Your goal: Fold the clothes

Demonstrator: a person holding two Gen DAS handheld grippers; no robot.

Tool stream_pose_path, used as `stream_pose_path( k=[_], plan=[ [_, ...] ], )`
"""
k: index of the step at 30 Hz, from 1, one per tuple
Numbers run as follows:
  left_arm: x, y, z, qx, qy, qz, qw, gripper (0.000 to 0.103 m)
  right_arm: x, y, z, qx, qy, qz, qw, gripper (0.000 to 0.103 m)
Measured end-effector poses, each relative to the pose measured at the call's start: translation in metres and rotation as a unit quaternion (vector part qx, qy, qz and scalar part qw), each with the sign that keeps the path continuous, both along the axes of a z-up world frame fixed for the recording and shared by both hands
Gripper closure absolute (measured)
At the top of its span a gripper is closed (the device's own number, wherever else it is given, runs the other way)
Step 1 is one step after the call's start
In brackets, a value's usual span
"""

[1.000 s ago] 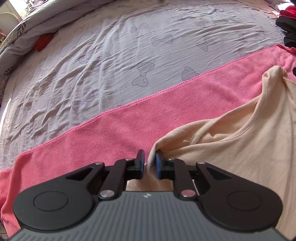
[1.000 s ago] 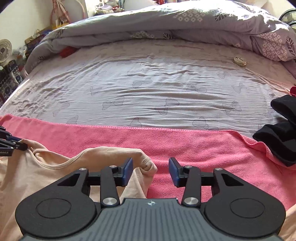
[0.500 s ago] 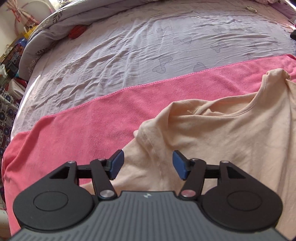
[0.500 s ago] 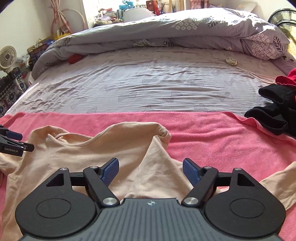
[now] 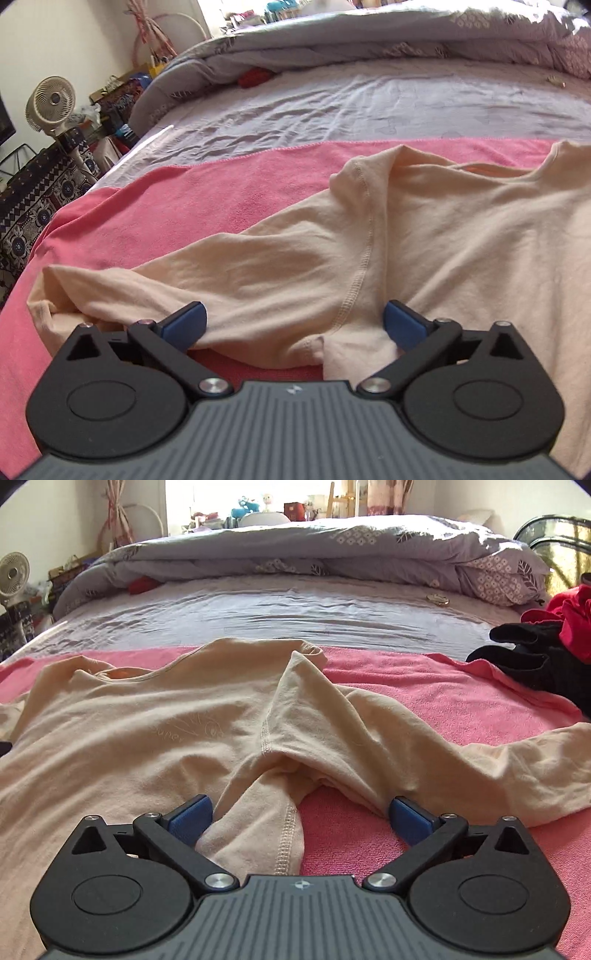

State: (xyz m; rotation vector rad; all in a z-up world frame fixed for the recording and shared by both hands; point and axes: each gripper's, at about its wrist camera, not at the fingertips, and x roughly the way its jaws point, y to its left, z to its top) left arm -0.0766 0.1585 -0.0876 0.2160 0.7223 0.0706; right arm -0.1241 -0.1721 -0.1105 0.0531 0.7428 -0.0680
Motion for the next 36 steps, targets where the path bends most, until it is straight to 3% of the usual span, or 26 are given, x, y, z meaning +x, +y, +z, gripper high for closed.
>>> stream_pose_path(
  k=[3,9,36],
  plan=[
    [-0.006,0.008,-0.003,-0.026,-0.02,0.002,0.9995,0.0,-0.002,-0.001,0.0,0.001,-0.001,0.0,1.0,0.0],
    [-0.005,0.021,-0.002,-0.076,-0.009,0.008,0.997,0.0,0.001,-0.001,0.0,0.001,0.0,0.002,1.0,0.0],
    [-0.003,0.02,-0.003,-0.072,-0.008,0.008,0.9973,0.0,0.001,0.0,-0.001,0.002,0.001,-0.002,1.0,0.0]
  ],
)
